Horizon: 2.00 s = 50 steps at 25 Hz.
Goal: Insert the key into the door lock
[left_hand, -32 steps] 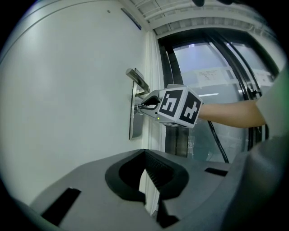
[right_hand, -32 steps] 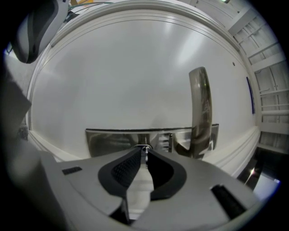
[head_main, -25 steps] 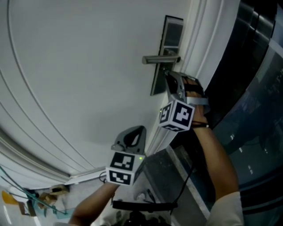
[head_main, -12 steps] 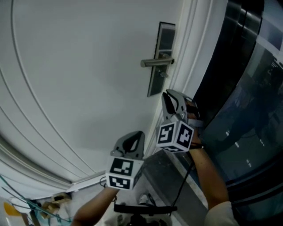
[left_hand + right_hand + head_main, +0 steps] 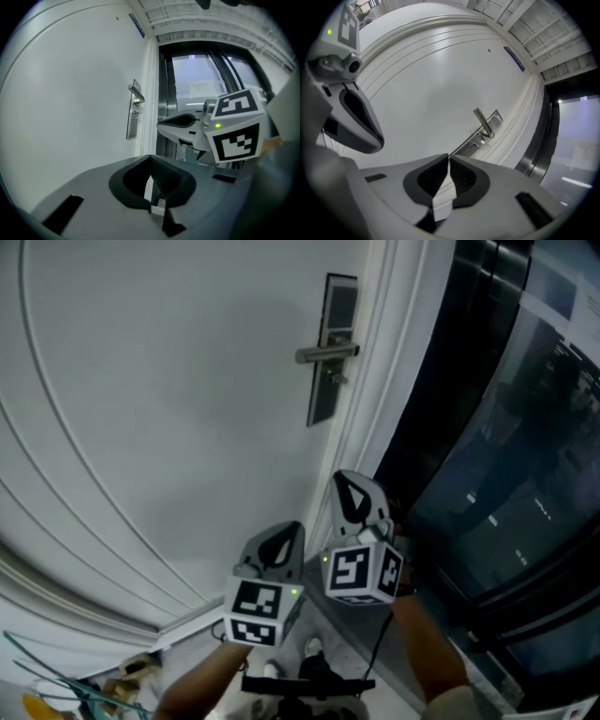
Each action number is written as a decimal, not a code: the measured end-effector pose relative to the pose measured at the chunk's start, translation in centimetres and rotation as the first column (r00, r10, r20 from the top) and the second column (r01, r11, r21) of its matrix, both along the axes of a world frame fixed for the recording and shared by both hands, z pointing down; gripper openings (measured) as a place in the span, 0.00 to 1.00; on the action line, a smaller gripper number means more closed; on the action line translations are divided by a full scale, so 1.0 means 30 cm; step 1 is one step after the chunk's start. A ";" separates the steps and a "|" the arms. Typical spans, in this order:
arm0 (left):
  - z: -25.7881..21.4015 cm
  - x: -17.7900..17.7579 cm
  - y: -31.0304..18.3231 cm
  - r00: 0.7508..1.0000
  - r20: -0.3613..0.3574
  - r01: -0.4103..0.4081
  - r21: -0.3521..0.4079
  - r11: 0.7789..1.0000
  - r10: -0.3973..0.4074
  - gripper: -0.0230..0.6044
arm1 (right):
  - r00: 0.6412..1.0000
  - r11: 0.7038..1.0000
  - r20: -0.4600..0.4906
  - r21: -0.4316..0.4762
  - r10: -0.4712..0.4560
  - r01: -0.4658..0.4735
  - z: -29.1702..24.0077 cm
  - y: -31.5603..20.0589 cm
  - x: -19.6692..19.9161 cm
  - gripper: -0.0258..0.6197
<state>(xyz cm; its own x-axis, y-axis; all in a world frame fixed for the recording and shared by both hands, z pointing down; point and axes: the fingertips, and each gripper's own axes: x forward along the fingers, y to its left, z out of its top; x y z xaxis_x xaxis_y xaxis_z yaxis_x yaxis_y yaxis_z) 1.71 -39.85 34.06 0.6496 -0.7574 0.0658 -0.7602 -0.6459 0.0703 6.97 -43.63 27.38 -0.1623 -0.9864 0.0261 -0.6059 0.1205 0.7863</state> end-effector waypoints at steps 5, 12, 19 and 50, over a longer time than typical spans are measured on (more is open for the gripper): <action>0.024 -0.001 0.057 1.000 -0.003 -0.024 -0.023 0.999 0.024 0.04 | 0.994 0.999 0.109 -0.034 -0.016 0.019 0.042 0.119 -0.043 0.07; 0.012 0.006 0.117 1.000 -0.009 -0.012 -0.010 1.000 0.012 0.04 | 0.938 0.991 0.345 -0.115 -0.022 0.066 0.085 0.231 -0.037 0.06; 0.022 0.081 0.200 1.000 0.008 0.027 0.016 1.000 -0.027 0.04 | 0.806 0.975 0.592 -0.188 0.014 0.121 0.171 0.346 0.063 0.05; 0.082 0.200 0.565 0.984 0.098 0.144 0.025 0.989 -0.146 0.04 | 0.633 0.923 0.773 -0.214 -0.042 0.321 0.288 0.699 0.139 0.05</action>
